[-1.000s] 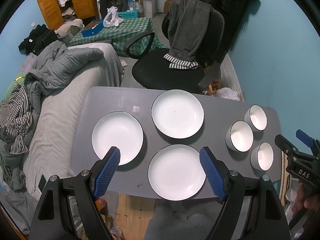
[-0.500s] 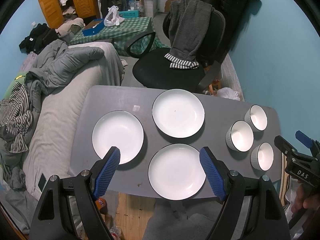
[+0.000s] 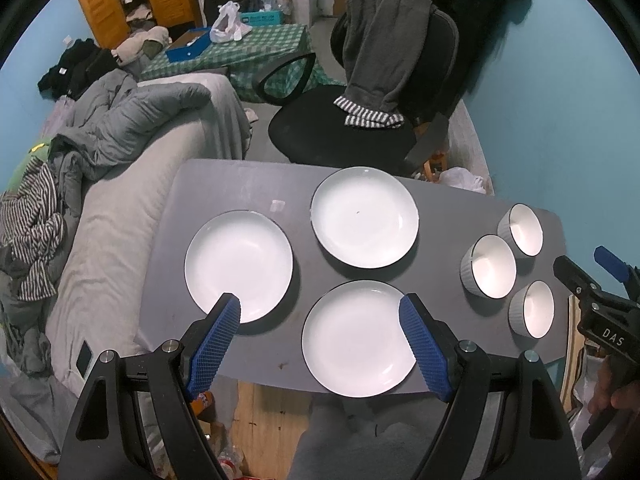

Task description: Organize plates and bowls

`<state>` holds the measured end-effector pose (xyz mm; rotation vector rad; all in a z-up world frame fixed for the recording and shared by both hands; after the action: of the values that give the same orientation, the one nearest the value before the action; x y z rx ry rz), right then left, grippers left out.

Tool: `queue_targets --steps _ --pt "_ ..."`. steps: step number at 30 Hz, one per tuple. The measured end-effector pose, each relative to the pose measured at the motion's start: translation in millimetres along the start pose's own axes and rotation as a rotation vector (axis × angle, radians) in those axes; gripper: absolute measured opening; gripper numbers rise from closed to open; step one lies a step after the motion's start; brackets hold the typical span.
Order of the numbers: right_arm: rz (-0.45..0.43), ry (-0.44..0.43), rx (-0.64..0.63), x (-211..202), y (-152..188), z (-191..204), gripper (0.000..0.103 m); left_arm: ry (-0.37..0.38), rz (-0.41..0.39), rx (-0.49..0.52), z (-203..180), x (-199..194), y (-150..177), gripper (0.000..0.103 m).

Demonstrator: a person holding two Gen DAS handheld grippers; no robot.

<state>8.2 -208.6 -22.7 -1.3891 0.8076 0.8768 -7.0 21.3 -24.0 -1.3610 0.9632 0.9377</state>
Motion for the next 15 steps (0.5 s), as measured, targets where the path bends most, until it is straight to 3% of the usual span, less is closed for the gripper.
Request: queue_targets --steps 15 --pt "0.022 -0.113 -0.17 26 -17 49 0.101 -0.079 0.036 -0.088 31 20 18 0.083"
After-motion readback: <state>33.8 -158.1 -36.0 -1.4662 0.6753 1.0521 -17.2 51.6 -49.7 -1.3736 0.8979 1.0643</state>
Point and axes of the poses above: each gripper's, at about its wrist camera, not at the fingertips, and x roughly the way its jaws point, z to its left, y to its underside, the point moved 1 cm from there along x, roughly the way its jaws point, and after that the axes turned 3 degrees about x, right-handed, at the moved point
